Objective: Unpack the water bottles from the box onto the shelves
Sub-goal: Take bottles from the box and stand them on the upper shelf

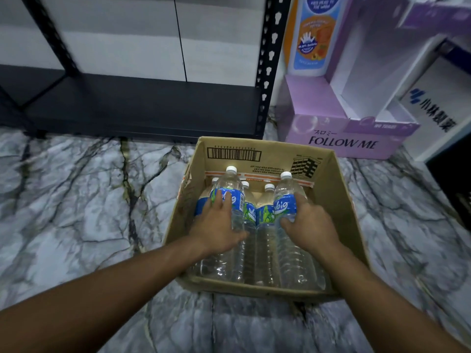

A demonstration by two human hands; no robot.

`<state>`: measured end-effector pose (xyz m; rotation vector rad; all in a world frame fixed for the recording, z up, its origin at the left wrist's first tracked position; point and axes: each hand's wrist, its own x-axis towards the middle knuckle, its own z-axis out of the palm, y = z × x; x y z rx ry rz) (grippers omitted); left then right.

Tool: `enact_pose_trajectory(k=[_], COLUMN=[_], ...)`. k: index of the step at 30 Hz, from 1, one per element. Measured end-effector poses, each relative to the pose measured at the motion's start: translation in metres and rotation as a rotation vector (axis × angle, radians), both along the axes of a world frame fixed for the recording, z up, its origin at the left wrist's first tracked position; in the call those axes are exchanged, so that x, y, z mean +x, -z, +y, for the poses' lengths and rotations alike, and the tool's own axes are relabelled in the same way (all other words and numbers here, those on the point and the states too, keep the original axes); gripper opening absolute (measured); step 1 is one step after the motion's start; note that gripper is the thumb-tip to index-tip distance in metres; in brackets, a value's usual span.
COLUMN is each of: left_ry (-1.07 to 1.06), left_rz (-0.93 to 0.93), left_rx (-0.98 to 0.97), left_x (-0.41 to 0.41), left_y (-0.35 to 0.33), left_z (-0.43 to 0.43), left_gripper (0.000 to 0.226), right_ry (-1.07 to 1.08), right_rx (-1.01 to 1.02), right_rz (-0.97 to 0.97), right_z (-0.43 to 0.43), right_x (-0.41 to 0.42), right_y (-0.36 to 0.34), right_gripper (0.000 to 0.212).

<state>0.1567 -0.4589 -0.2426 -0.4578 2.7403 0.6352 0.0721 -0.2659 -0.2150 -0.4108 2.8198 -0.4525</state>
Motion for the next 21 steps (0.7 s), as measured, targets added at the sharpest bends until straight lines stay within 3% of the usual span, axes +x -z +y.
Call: enact_pose_trajectory(k=[6, 18, 21], left_ry=[-0.094, -0.175, -0.194], left_rz=[-0.036, -0.067, -0.063], left_rx=[-0.089, -0.162, -0.129], left_x=[-0.006, -0.013, -0.014], left_y=[0.013, 0.021, 0.023], left_z=[0.024, 0.021, 0.019], left_gripper=[0.120, 0.127, 0.128], right_ry=[0.027, 0.187, 0.205], right_rx=[0.176, 0.219, 0.182], right_rz=[-0.169, -0.179, -0.170], right_z=[-0.020, -0.019, -0.016], right_x=[-0.004, -0.008, -0.011], right_y=[0.025, 0.046, 0.049], right_gripper=[0.104, 0.140, 0.140])
